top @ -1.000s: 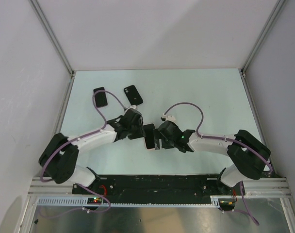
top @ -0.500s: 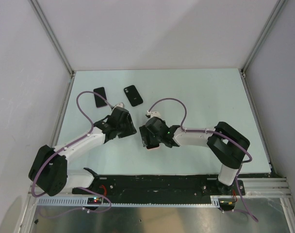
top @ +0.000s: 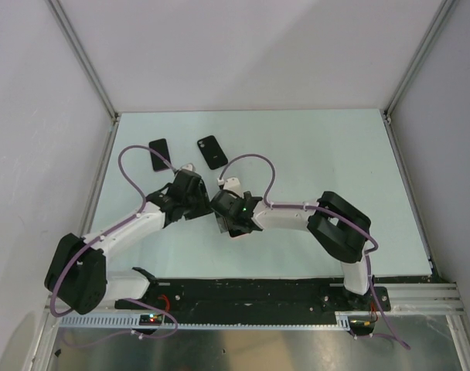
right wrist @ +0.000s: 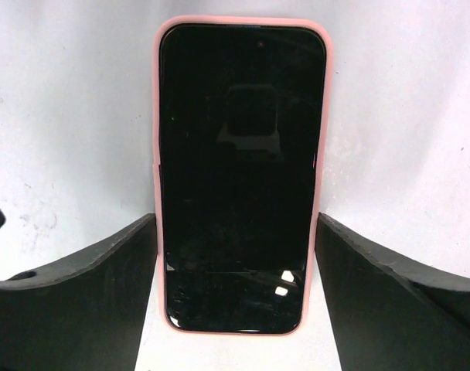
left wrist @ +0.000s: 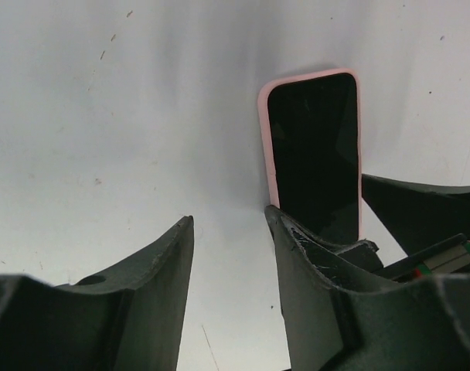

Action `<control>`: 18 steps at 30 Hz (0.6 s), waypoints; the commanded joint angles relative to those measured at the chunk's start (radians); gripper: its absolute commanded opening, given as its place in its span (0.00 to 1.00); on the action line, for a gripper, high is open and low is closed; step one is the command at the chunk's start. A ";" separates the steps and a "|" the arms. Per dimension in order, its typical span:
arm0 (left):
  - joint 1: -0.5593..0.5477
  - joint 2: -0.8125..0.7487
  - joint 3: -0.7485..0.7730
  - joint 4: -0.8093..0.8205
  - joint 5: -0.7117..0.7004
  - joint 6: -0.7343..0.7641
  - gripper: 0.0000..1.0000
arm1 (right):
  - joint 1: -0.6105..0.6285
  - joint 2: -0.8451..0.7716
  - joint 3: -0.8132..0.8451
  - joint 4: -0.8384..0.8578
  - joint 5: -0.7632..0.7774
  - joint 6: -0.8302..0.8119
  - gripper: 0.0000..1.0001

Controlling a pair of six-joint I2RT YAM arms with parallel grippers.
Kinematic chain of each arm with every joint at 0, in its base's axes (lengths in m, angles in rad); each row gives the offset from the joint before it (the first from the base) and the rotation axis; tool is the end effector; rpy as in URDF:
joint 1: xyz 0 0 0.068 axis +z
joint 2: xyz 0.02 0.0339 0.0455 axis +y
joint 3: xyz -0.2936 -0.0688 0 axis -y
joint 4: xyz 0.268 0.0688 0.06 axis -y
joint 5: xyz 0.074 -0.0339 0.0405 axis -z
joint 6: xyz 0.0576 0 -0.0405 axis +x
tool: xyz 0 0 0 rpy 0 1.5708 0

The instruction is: Put the phone into the phone case

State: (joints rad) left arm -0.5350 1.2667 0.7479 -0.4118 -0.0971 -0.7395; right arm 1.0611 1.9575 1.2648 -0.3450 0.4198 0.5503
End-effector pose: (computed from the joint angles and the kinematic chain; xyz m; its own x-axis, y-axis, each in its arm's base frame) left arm 0.2377 -0.1344 0.2075 -0.8181 -0.2948 -0.4937 -0.1269 0.9299 -0.3451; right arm 0.2350 0.3723 0.1514 -0.7222 -0.3132 -0.6167 -0.3735 0.9270 -0.0334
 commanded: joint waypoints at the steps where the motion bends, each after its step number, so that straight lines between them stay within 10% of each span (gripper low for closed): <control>1: 0.024 -0.030 0.011 0.023 0.015 0.014 0.51 | -0.024 0.013 -0.056 -0.113 0.069 0.026 0.75; 18: 0.059 0.215 0.204 0.024 -0.003 -0.018 0.51 | -0.350 -0.205 -0.329 -0.011 0.053 -0.027 0.76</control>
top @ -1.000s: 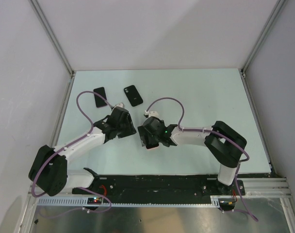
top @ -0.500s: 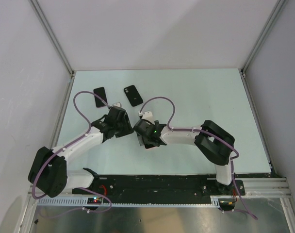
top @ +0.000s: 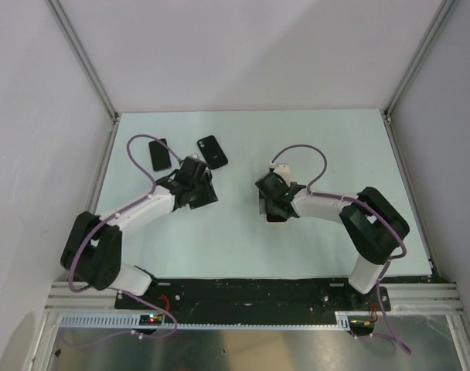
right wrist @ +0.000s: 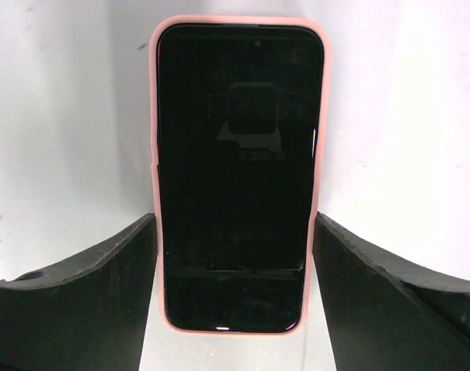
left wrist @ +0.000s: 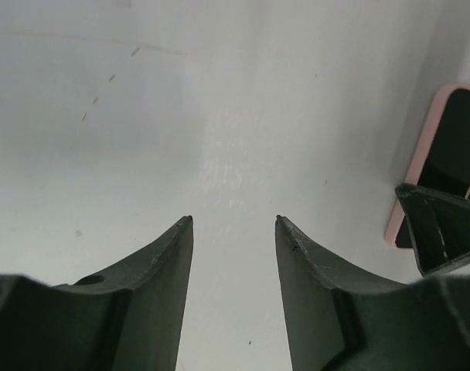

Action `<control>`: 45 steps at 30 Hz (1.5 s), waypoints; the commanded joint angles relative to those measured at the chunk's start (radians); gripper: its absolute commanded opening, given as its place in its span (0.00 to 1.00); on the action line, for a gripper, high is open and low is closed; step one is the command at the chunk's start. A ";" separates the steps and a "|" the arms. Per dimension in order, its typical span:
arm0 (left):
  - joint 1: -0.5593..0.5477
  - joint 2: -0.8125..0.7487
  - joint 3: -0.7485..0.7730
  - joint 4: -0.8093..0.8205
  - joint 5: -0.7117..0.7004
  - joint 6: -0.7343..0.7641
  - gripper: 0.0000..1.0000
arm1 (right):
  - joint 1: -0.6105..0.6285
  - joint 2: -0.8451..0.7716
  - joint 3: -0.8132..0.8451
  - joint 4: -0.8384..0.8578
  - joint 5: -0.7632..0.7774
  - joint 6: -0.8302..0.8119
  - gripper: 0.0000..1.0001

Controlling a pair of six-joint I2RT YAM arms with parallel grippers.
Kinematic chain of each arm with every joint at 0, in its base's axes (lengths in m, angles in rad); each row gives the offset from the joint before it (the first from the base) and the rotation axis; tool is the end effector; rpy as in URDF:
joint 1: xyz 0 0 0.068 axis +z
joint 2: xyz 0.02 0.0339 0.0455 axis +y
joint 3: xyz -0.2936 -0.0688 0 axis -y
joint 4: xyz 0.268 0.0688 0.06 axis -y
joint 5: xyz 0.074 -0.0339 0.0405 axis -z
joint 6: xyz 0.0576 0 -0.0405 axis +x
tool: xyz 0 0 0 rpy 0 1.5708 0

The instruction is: Put the phone into the phone case

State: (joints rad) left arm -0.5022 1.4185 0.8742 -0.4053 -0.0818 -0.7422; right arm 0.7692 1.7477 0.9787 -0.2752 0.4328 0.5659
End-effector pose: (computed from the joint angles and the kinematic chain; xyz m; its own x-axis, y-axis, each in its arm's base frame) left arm 0.2760 -0.1462 0.2094 -0.8214 -0.3175 -0.4738 -0.1589 0.9253 -0.3444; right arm 0.2822 0.2396 0.1501 -0.7817 -0.0793 -0.6187 -0.0721 0.9967 -0.0366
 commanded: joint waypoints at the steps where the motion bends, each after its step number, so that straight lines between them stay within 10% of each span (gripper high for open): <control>1: 0.035 0.084 0.093 0.016 -0.025 -0.029 0.52 | -0.069 0.002 -0.043 -0.079 0.035 -0.046 0.78; 8: 0.141 0.276 0.258 0.018 -0.064 -0.101 0.54 | -0.083 -0.098 -0.080 -0.041 -0.006 -0.025 0.99; 25: 0.146 0.722 0.859 -0.220 -0.244 0.064 0.99 | -0.152 -0.298 -0.080 0.046 -0.173 -0.062 1.00; 45: 0.120 0.970 1.209 -0.428 -0.152 0.103 0.89 | -0.167 -0.476 -0.086 -0.022 -0.336 -0.092 0.99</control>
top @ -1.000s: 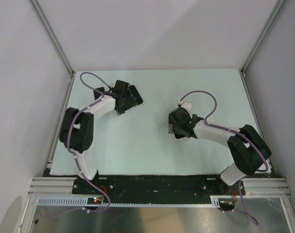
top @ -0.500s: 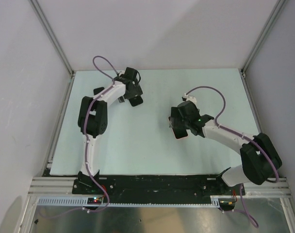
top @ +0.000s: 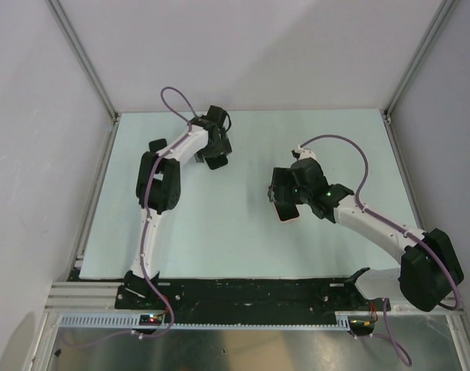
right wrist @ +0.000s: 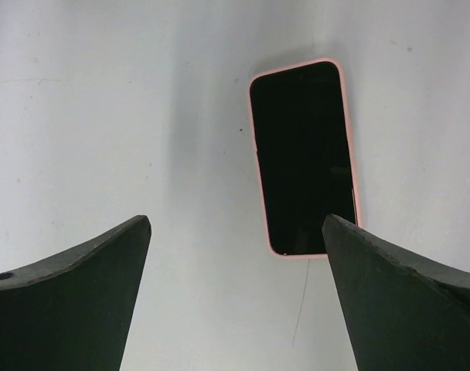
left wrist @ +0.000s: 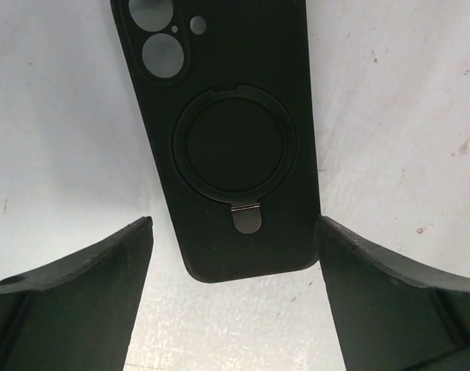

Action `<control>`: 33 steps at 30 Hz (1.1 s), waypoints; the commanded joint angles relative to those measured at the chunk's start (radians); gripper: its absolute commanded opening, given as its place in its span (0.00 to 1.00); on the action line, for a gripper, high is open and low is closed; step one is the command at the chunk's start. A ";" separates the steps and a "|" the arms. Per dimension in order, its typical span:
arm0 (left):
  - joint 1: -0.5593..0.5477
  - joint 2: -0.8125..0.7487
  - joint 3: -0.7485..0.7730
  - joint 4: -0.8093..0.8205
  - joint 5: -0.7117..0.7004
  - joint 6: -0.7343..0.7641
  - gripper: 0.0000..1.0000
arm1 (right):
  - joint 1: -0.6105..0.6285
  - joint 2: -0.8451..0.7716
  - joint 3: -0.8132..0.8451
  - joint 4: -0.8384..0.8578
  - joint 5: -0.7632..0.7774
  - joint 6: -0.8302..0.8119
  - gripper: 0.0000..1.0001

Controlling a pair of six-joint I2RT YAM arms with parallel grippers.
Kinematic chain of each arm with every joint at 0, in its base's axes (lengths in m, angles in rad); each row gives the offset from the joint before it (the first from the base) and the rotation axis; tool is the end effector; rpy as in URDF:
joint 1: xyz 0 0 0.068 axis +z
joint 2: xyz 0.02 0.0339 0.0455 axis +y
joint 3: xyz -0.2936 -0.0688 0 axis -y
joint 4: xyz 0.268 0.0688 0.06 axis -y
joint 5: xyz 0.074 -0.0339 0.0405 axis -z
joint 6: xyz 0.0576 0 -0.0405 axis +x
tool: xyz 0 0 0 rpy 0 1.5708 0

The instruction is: Put the phone into the phone case

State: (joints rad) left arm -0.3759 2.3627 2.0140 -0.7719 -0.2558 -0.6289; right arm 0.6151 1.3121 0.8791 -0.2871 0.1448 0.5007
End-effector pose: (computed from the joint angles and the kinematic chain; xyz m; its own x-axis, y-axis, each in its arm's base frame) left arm 0.5242 -0.1912 0.1678 -0.8259 -0.2859 -0.4859 -0.2883 0.9549 -0.0718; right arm 0.2595 0.1731 0.2530 -0.7041 0.0842 -0.7051 -0.1646 0.9465 0.2774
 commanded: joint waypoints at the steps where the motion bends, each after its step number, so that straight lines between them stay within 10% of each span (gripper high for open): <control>1: -0.007 0.032 0.079 -0.070 0.026 -0.015 0.88 | -0.017 -0.043 0.014 -0.010 -0.056 -0.030 0.99; 24: -0.035 0.035 0.080 -0.149 0.007 -0.074 0.86 | -0.071 -0.052 -0.002 0.015 -0.149 -0.044 1.00; 33: -0.035 0.025 0.057 -0.154 0.012 -0.100 0.65 | -0.081 -0.055 -0.018 0.025 -0.189 -0.050 0.99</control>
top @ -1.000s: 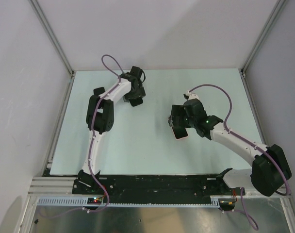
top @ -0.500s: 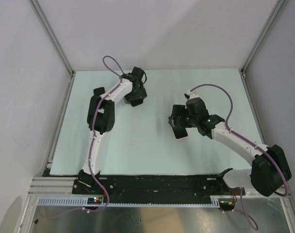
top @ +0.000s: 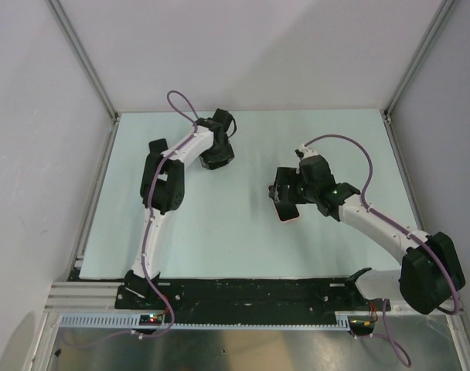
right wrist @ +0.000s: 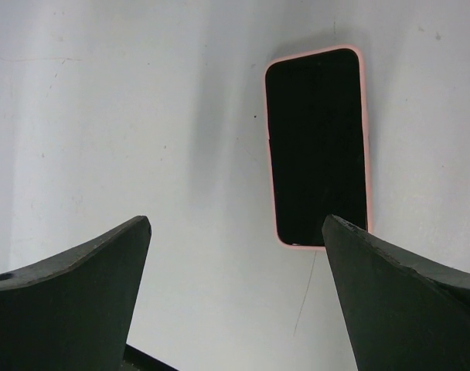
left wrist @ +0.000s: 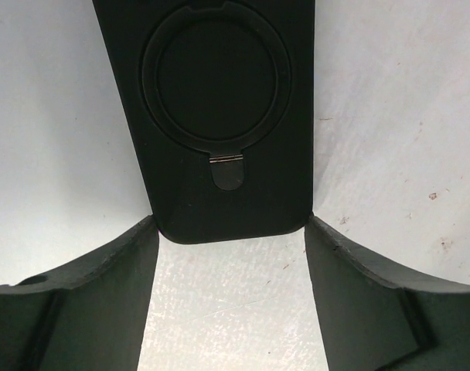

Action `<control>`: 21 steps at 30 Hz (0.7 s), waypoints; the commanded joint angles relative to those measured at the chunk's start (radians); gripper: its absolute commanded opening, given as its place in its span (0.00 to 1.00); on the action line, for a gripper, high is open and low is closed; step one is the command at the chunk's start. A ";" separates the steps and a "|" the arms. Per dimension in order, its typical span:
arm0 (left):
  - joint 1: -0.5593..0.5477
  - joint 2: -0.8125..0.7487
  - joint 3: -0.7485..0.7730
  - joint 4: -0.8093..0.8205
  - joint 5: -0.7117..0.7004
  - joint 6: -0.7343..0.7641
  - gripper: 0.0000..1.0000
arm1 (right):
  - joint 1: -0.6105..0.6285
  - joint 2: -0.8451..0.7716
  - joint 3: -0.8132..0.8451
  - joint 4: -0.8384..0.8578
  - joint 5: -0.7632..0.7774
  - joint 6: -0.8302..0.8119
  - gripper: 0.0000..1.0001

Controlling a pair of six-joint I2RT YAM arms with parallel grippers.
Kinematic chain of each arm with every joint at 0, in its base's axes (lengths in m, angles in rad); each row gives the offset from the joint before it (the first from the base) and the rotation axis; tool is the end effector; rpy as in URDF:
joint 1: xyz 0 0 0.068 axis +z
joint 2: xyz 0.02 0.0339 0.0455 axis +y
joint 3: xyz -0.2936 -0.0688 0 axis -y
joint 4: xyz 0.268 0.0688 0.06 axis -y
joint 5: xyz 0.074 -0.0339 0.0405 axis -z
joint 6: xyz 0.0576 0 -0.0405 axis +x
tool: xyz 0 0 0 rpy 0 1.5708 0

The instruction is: Put the phone into the phone case

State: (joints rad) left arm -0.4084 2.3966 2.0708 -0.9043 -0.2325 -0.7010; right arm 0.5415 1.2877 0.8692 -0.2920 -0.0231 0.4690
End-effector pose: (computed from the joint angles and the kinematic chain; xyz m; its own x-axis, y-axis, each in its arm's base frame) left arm 0.5122 -0.2072 0.1610 -0.8647 -0.3097 -0.3954 -0.3166 0.9473 -0.0496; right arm 0.2624 0.1594 0.2555 -0.7382 0.0833 -0.6694 -0.2204 0.9081 0.3561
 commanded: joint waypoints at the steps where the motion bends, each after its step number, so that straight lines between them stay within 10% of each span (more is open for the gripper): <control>1: -0.003 -0.013 -0.007 -0.020 -0.007 -0.029 0.63 | -0.009 -0.031 -0.011 0.031 -0.022 -0.019 0.99; 21: -0.078 -0.572 -0.692 0.269 0.093 -0.057 0.65 | -0.023 -0.029 -0.026 0.052 -0.063 -0.005 0.99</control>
State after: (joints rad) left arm -0.4900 1.9293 1.4136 -0.7361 -0.1268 -0.7132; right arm 0.5232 1.2850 0.8471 -0.2771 -0.0620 0.4683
